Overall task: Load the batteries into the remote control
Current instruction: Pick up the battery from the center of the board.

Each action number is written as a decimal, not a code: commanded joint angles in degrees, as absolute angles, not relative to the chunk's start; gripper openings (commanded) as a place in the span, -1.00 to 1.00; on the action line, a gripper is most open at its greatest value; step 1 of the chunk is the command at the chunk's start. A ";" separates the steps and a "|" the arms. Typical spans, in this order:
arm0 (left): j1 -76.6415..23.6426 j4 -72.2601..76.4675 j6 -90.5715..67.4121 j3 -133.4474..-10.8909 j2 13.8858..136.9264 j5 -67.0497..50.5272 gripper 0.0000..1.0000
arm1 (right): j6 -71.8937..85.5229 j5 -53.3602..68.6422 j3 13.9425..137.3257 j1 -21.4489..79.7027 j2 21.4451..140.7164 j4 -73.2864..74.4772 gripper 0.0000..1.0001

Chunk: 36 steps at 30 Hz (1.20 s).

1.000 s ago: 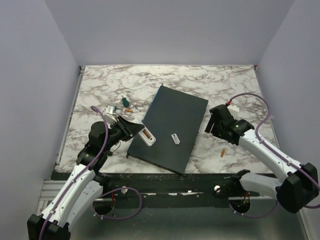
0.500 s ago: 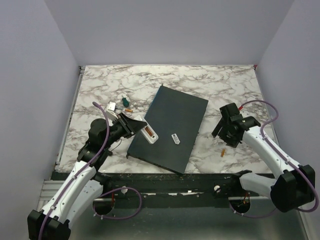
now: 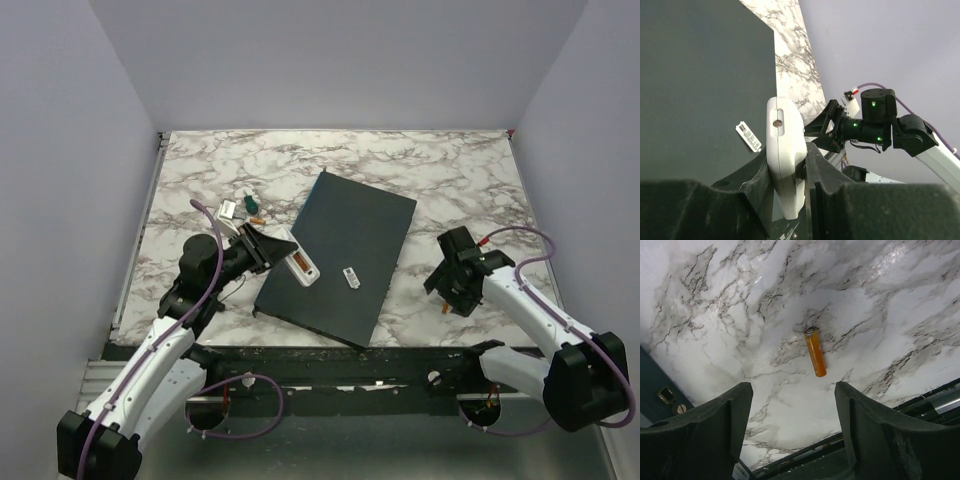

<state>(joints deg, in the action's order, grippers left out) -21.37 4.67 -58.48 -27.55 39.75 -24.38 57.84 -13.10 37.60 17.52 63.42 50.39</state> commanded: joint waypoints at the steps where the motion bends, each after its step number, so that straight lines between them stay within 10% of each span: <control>1: -21.01 8.25 -58.10 -27.25 40.49 -26.45 -1.00 | 61.53 -15.73 36.56 17.34 62.82 47.92 0.48; 36: -20.92 10.02 -58.45 -26.65 42.93 -26.19 -1.00 | 62.86 -16.32 27.27 15.64 63.90 36.30 -0.30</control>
<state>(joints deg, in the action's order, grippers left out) -21.32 7.66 -58.50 -27.24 42.98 -24.99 62.41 -15.84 29.54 16.01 63.40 39.07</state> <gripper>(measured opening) 0.249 0.373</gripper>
